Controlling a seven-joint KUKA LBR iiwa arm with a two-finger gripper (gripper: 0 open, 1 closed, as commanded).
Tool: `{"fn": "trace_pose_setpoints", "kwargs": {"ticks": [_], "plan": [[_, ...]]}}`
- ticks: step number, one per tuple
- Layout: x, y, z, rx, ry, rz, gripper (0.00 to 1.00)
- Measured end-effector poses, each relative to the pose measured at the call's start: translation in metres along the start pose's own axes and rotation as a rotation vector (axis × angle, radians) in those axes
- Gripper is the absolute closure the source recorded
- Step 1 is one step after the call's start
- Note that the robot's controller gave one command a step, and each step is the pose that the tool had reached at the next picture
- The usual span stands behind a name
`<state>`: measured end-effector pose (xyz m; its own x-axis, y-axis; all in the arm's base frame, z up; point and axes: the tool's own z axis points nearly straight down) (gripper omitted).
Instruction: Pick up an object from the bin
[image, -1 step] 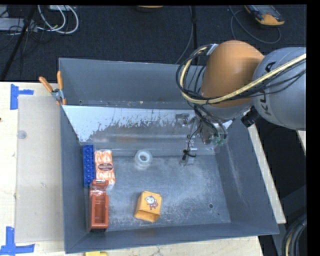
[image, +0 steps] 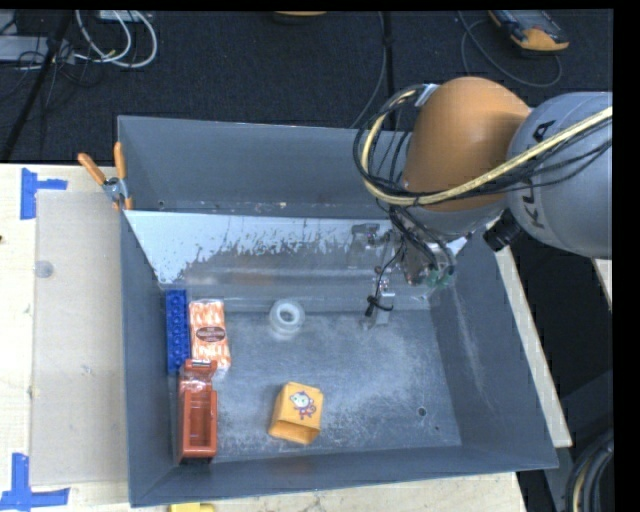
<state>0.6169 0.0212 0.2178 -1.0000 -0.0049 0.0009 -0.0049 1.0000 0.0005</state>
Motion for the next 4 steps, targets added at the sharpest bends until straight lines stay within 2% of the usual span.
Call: {"fn": "trace_pose_setpoints", "kwargs": {"ticks": [1,2,3,4], "plan": [[0.027,0.020,0.039,0.001,-0.001,-0.066,0.00],[0.034,0.035,0.097,0.000,-0.002,-0.113,0.00],[0.057,0.044,0.131,0.000,0.005,-0.264,0.00],[0.070,0.064,0.142,0.000,0.000,-0.561,0.00]]}}
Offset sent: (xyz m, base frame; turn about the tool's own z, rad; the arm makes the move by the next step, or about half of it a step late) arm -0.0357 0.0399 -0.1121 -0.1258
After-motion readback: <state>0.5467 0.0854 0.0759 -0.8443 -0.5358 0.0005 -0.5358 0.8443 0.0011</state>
